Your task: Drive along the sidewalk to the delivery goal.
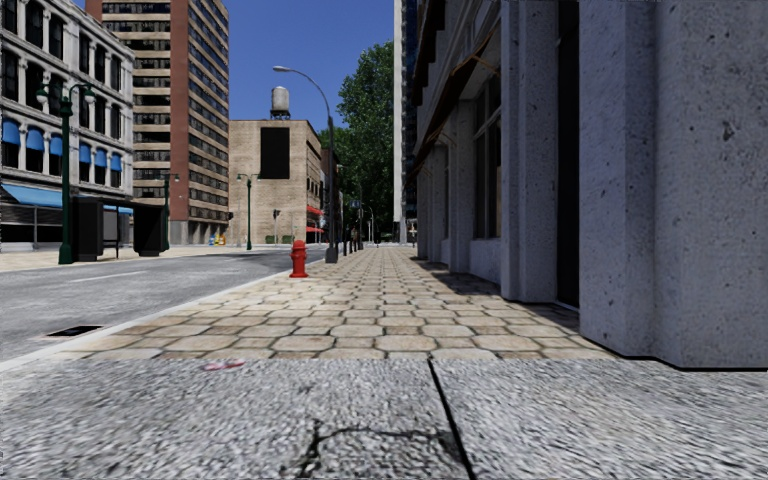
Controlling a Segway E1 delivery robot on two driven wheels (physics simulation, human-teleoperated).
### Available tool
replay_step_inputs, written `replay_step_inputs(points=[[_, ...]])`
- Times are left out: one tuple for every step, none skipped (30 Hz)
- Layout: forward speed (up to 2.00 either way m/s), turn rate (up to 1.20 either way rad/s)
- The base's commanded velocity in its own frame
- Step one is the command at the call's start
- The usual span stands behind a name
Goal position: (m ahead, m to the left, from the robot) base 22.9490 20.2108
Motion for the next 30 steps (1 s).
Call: replay_step_inputs(points=[[2.0,0.0],[2.0,0.0],[2.0,0.0],[2.0,0.0],[2.0,0.0],[2.0,0.0],[2.0,0.0],[2.0,0.0],[2.0,0.0],[2.0,0.0],[2.0,0.0],[2.0,0.0],[2.0,0.0],[2.0,0.0],[2.0,0.0],[2.0,0.0],[2.0,0.0],[2.0,0.0],[2.0,0.0],[2.0,0.0],[2.0,0.0],[2.0,0.0],[2.0,0.0],[2.0,0.0],[2.0,0.0],[2.0,0.0],[2.0,0.0],[2.0,0.0],[2.0,0.0],[2.0,0.0]])
